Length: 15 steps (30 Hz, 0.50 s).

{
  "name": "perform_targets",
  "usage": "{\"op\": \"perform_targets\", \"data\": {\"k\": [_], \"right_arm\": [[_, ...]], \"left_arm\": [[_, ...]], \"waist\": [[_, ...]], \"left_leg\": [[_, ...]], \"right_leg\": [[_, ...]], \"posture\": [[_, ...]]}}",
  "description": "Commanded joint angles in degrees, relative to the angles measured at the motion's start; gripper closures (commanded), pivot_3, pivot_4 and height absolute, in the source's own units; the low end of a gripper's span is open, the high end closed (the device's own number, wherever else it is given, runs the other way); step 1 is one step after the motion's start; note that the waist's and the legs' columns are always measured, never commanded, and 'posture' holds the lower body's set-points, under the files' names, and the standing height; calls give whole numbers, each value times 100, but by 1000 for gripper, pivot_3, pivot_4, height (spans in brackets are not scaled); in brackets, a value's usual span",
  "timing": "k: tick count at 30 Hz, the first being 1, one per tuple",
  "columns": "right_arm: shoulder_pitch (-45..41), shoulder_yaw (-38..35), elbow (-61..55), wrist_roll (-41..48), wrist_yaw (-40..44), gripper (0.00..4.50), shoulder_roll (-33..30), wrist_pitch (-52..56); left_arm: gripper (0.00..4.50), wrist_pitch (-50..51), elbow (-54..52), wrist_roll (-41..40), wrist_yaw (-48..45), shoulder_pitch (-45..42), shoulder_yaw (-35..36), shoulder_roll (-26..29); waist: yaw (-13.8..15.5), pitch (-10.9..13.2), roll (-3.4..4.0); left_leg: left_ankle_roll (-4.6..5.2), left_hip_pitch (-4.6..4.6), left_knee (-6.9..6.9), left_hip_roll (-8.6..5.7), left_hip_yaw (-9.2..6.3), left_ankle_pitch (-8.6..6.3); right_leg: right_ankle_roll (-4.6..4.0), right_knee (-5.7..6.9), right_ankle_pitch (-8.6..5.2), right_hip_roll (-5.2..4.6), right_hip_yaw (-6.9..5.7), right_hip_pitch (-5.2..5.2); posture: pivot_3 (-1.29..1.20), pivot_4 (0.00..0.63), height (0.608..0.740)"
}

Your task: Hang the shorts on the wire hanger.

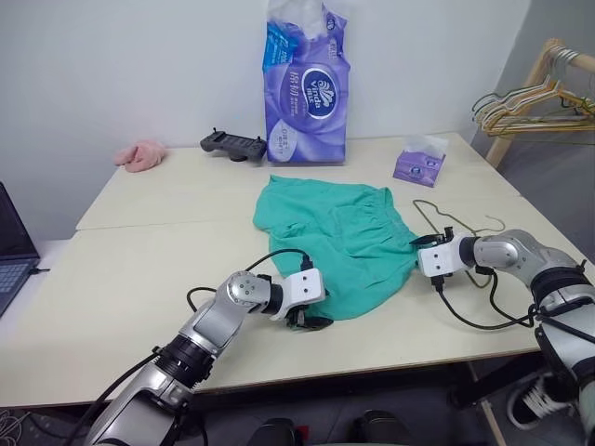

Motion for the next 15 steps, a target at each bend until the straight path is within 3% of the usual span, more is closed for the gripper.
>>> {"op": "perform_targets", "data": {"k": [1,3,7,11,15], "right_arm": [[-186,-22,55,41,-75,3813,6,-47],[-173,-41,36,73,-60,4499,4,-79],[-107,-161,-72,281,98,4500,38,-148],[278,-558,-577,1371,1190,4500,256,-133],[1587,-755,-3184,3202,2729,4500,196,1179]], "left_arm": [[2751,32,150,149,-76,-33,96,178],[3378,-6,183,127,-135,-34,142,240],[4448,-234,354,137,-200,-75,295,467],[4448,-806,743,62,-100,-163,765,891],[4448,-917,513,-522,-1271,246,1243,2031]], "waist": [[-31,0,0],[-61,0,0],[-110,0,0],[-138,1,-2],[-141,12,-19]], "left_leg": [[0,0,0,1,0,0],[0,0,-1,2,0,0],[0,1,-1,4,0,0],[0,3,-4,17,1,0],[-7,-8,-5,57,-2,-5]], "right_leg": [[2,0,1,1,-1,0],[2,0,2,2,-1,0],[3,0,4,5,0,0],[2,-1,10,17,-1,-1],[-5,-7,16,52,-9,-15]], "posture": [[29,23,740],[27,23,740],[22,24,740],[27,27,740],[35,35,740]]}}
